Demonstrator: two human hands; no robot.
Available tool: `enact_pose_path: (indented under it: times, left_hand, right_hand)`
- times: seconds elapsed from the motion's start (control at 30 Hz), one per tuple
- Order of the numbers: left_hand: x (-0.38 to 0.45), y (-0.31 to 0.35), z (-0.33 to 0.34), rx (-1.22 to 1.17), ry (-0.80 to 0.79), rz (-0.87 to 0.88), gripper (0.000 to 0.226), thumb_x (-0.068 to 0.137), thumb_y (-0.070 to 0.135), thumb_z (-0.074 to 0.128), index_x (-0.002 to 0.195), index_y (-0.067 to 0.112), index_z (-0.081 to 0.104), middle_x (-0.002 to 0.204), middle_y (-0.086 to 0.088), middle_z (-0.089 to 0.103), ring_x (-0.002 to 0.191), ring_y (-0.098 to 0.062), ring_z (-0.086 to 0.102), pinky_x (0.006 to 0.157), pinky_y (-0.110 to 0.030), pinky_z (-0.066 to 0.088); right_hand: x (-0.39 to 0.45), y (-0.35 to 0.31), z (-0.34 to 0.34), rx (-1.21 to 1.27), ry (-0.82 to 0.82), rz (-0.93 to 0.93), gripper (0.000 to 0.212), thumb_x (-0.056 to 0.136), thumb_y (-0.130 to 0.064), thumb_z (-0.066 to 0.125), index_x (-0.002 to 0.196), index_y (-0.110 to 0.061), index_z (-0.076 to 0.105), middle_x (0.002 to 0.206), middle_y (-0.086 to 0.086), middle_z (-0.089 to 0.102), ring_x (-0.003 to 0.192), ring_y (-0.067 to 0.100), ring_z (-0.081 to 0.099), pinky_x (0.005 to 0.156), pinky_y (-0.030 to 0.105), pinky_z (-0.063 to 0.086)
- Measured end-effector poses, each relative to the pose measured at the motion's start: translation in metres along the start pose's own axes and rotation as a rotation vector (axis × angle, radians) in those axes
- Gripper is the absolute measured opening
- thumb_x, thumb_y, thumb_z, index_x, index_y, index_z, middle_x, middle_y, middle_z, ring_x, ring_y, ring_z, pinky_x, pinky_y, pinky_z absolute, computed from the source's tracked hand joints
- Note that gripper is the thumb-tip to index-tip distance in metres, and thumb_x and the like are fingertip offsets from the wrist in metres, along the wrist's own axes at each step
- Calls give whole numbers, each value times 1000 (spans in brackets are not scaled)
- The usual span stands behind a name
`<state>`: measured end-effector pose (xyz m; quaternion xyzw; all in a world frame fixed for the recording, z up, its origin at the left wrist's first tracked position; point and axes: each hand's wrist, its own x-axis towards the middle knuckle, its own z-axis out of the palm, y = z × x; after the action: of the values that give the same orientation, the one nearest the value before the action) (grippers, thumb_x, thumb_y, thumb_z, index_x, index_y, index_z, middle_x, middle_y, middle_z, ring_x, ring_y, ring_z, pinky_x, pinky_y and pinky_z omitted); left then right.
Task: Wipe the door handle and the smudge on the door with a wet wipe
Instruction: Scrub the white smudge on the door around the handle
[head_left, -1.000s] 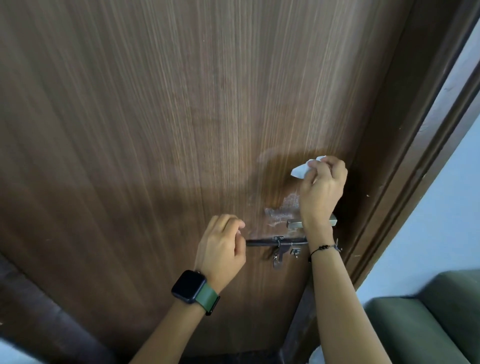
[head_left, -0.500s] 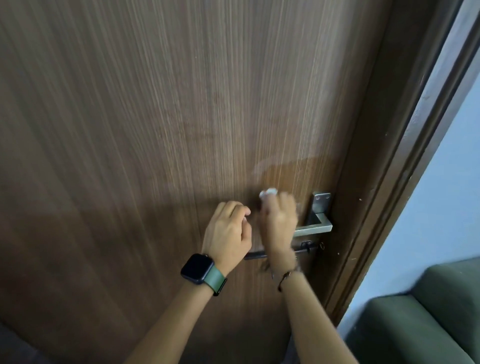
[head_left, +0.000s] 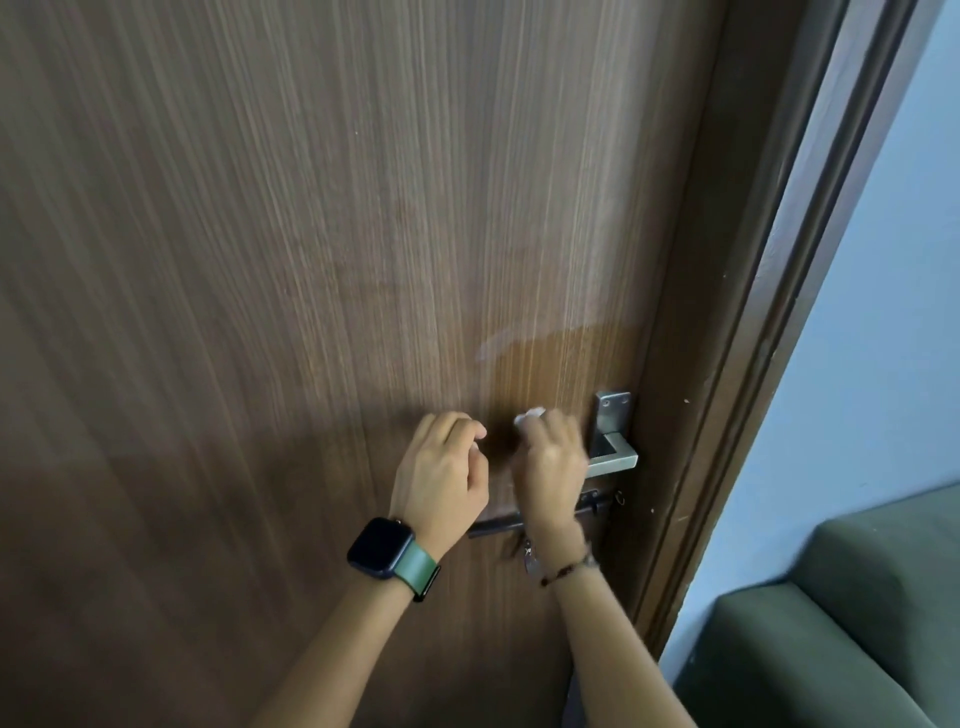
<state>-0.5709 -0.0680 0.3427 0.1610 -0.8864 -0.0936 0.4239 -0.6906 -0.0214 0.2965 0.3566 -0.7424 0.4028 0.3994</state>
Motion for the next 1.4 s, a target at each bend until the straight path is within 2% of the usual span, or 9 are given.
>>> enact_pose_path:
  times: [0.13,0.27,0.53,0.73,0.83,0.93,1.13,1.3,1.4]
  left_hand:
    - [0,4,4,-20,-11,10,19,75,3,45,80,2,64,81,-8,66,76,-25,60,64,-31,51]
    - [2,6,8,-45,-22,14,14,71,-8,57,80,1,63,81,-10,66,75,-27,60,62,-34,53]
    - [9,7,17,-41,-4,26,14,73,-3,53,80,2,64,80,-10,66,75,-26,60,64,-29,49]
    - [12,9,22,-50,-15,24,15,69,-10,60,79,0,64,79,-11,66,74,-27,60,62,-30,50]
    - [12,9,25,-45,-20,22,14,70,-8,58,80,0,64,80,-11,66,74,-27,61,60,-30,52]
    - [9,9,24,-33,-35,31,13,71,-6,56,80,0,64,80,-11,66,74,-27,60,61,-31,52]
    - [7,7,24,-36,-31,7,15,69,-10,59,79,0,64,79,-11,66,73,-27,60,62,-30,50]
    - [2,10,26,-41,-28,23,18,76,3,47,80,2,64,80,-10,66,74,-25,60,62,-30,51]
    - [0,11,27,-34,-45,19,14,71,-6,57,80,1,64,80,-10,66,74,-26,60,63,-28,48]
  right_hand:
    - [-7,22,-11,-56,-127,-243,18,61,6,68,70,-8,67,70,6,64,65,23,59,48,27,46]
    - [53,52,-27,-42,114,163,13,73,4,65,65,-5,62,65,10,59,64,29,55,47,33,45]
    - [-8,18,-11,-44,-170,18,19,70,0,61,54,-11,58,53,5,58,49,24,57,45,30,48]
    - [47,41,-24,34,26,468,18,75,-1,64,59,-5,58,60,9,59,51,27,56,43,30,40]
    - [25,13,-11,6,-104,421,11,64,7,63,61,-3,63,63,13,63,55,31,59,58,38,52]
    - [8,14,-8,35,-168,409,12,71,6,62,66,-4,66,65,10,67,63,29,62,95,44,45]
    - [33,36,-20,22,-83,576,10,77,-2,63,67,-2,67,68,16,66,67,35,61,66,38,49]
    - [5,9,-9,64,-237,471,16,82,1,54,71,-1,65,70,14,67,70,29,63,109,38,35]
    - [16,15,-27,146,-114,433,21,84,-3,59,63,-4,60,62,9,61,57,23,56,80,35,50]
